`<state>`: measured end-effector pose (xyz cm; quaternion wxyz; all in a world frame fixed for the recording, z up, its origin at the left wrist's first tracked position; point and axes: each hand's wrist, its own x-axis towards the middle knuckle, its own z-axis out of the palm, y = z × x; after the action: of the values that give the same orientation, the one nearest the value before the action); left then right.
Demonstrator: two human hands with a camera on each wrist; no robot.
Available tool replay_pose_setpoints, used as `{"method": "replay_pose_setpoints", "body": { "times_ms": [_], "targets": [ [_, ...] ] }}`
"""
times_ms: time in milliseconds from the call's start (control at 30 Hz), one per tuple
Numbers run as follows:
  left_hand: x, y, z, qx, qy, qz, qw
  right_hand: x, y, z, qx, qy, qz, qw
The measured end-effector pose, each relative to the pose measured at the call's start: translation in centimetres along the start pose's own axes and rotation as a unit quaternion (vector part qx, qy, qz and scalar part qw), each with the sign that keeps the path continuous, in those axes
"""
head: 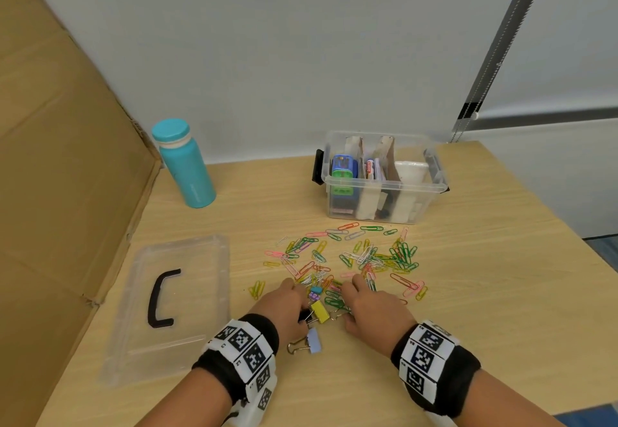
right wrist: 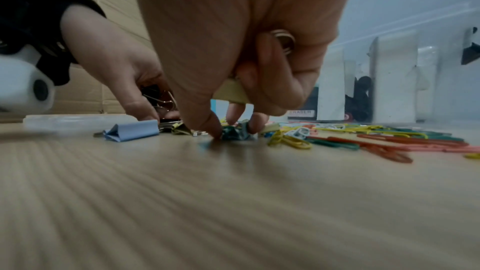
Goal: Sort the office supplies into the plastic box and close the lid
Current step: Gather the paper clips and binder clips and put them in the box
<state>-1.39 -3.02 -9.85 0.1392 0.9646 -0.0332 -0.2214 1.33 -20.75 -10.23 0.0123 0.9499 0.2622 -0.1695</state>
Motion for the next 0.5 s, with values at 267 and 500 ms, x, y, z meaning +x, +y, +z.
{"method": "replay_pose_setpoints", "body": {
  "times_ms": [267,500],
  "targets": [
    [0.3,-0.8,0.1,-0.07,0.011,0.022,0.997,0.3,0.5,-0.5,0.051,-0.002,0.026,0.998],
    [0.6,-1.8,-0.6,-0.115,0.029,0.04,0.992,-0.1,3.2,-1.3,0.177,0.019,0.024,0.984]
  ]
}}
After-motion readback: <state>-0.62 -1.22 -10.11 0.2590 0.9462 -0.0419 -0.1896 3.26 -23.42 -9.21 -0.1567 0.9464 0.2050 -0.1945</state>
